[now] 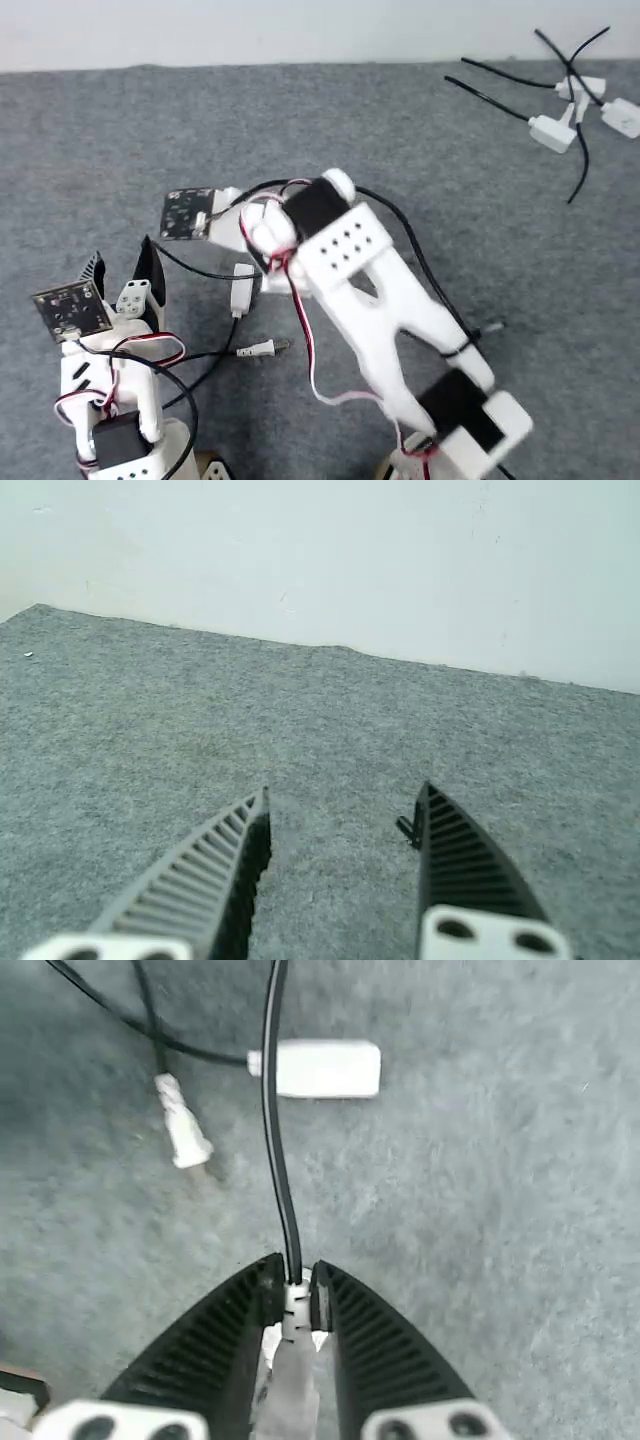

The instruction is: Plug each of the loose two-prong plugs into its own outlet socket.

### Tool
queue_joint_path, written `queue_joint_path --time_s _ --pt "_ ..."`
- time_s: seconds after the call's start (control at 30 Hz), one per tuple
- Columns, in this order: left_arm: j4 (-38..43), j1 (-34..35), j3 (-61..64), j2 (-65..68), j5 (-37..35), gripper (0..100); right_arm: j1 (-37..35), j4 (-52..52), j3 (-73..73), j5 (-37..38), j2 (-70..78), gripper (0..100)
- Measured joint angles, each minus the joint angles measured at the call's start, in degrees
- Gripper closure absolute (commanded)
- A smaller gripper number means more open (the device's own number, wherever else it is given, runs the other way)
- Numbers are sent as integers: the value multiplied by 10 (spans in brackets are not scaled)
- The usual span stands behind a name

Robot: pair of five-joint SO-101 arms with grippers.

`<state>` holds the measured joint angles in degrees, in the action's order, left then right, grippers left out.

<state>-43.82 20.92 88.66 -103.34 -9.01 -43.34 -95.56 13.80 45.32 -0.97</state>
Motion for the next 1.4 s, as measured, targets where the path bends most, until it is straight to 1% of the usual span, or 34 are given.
queue_joint_path --time_s 0.13,0.27,0.4,0.47,0.63,0.83,1.1,1.27,1.4 --pt "0 0 -4 0 0 761 -36 -6 0 -34 -60 989" --pt "-11 -5 -52 0 -19 761 -62 -6 0 -65 -112 989" --pt "-55 -55 -106 0 -28 761 -79 -8 3 -91 -149 989" --pt "-66 -84 -116 0 -28 761 -84 -25 29 -102 -156 989" --pt "-46 -119 -120 0 -9 761 -84 -51 113 -117 -166 989" --pt "-30 -126 -144 0 -4 761 -84 -51 123 -117 -166 989" --pt "-45 -105 -133 0 -4 761 -84 -51 120 -117 -166 989" --pt "-45 -51 -127 0 -7 763 -78 -51 87 -117 -166 989" --pt "-45 15 -127 0 -66 763 -58 -47 87 -117 -166 989"
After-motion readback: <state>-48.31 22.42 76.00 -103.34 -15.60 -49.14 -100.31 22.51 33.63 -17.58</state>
